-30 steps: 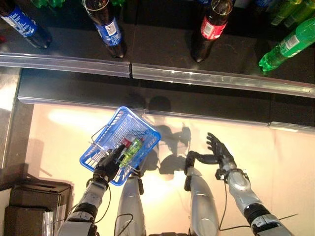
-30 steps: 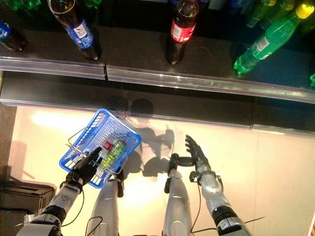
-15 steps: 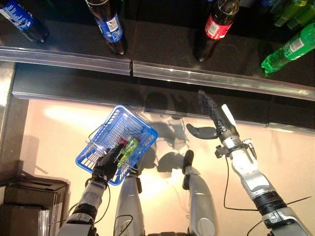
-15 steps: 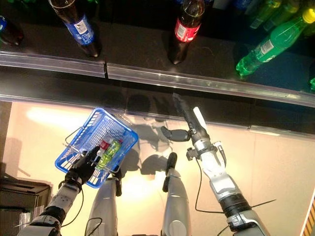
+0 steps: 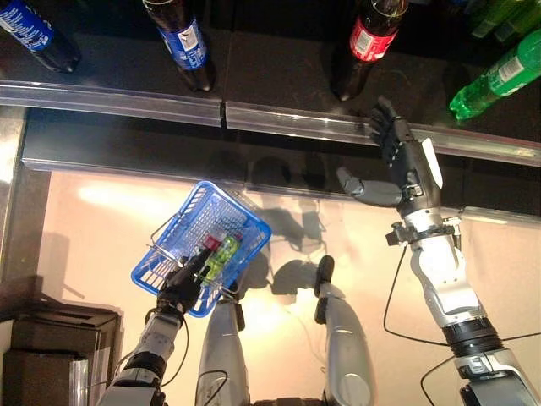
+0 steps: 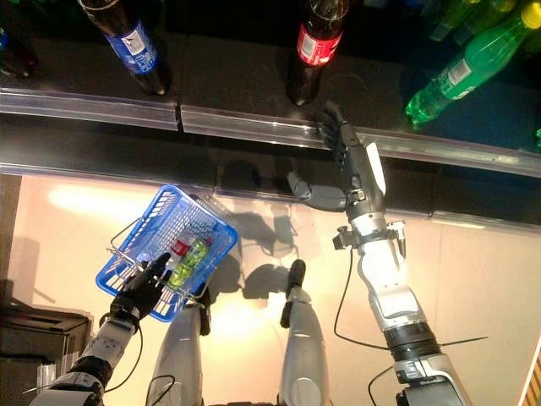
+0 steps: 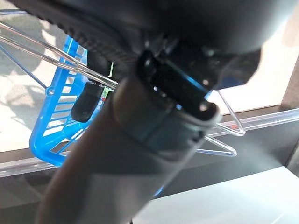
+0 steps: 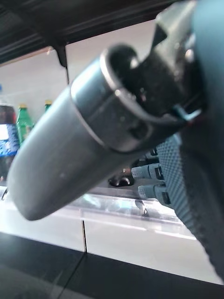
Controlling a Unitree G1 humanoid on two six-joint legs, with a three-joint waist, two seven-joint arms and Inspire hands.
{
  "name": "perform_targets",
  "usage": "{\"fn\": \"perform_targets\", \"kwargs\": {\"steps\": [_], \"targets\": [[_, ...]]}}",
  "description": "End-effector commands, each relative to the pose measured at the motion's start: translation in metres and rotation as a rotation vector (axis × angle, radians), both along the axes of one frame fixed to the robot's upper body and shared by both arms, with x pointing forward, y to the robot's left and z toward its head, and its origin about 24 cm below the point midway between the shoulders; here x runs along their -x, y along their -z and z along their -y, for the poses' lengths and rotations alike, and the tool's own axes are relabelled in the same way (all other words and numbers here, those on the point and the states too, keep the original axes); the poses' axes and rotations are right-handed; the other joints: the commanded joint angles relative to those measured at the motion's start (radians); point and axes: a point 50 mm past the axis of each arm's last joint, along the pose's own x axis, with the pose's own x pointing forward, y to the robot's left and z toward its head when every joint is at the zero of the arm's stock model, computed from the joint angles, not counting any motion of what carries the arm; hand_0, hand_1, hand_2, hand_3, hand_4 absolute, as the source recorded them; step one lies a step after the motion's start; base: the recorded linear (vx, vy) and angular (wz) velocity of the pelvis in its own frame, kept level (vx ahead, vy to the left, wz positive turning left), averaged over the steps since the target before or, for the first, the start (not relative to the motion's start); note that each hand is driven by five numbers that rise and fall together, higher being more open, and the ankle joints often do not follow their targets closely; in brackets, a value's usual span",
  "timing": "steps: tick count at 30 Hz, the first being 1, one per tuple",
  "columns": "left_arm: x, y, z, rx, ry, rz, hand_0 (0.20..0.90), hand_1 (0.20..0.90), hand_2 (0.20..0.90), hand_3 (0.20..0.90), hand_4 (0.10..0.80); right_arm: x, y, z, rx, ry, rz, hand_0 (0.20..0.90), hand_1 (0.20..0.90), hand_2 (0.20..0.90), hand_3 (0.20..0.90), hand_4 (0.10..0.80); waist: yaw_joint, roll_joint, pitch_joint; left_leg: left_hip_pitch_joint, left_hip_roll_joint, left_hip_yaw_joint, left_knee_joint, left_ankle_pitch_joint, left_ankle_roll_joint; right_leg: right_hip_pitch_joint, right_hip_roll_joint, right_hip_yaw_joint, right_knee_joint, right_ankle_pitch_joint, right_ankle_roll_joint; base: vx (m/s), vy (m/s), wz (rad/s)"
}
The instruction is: Pick up the drink and place into the basket.
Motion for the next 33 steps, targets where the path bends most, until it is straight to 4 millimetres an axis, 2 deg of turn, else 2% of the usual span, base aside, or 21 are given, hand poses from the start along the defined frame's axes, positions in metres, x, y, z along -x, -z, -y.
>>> {"fn": "perform_targets", "kwargs": {"steps": [1, 13, 33], "targets": [[0.028, 0.01, -0.001, 0.067, 0.003, 0.075, 0.3, 0.3, 0.3, 0.2, 0.1, 0.023, -0.079, 0.008, -0.064, -0.025, 0.419, 0.9, 0.9, 0.9, 0.9, 0.8, 0.003, 0.022, -0.066, -0.016, -0.009, -0.03, -0.118, 0.135, 0.031, 0.064, -0.037, 0.015, 0.123, -0.177, 0.019, 0.0, 0.0, 0.0], [0.024, 0.008, 0.001, 0.064, 0.026, 0.076, 0.3, 0.3, 0.3, 0.2, 0.1, 0.019, -0.101, 0.016, -0.116, 0.034, 0.495, 0.9, 0.9, 0.9, 0.9, 0.8, 0.018, 0.026, -0.054, -0.006, -0.01, -0.028, -0.122, 0.136, 0.033, 0.088, -0.037, 0.002, 0.103, -0.172, 0.017, 0.0, 0.0, 0.0], [0.013, 0.001, 0.002, 0.042, 0.062, 0.078, 0.3, 0.3, 0.3, 0.2, 0.1, -0.004, -0.13, 0.024, -0.183, 0.038, 0.439, 0.9, 0.9, 0.9, 0.9, 0.8, 0.045, 0.034, -0.037, -0.005, -0.013, -0.031, -0.121, 0.136, 0.031, 0.103, -0.037, -0.019, 0.086, -0.17, 0.01, 0.0, 0.0, 0.0]]}}
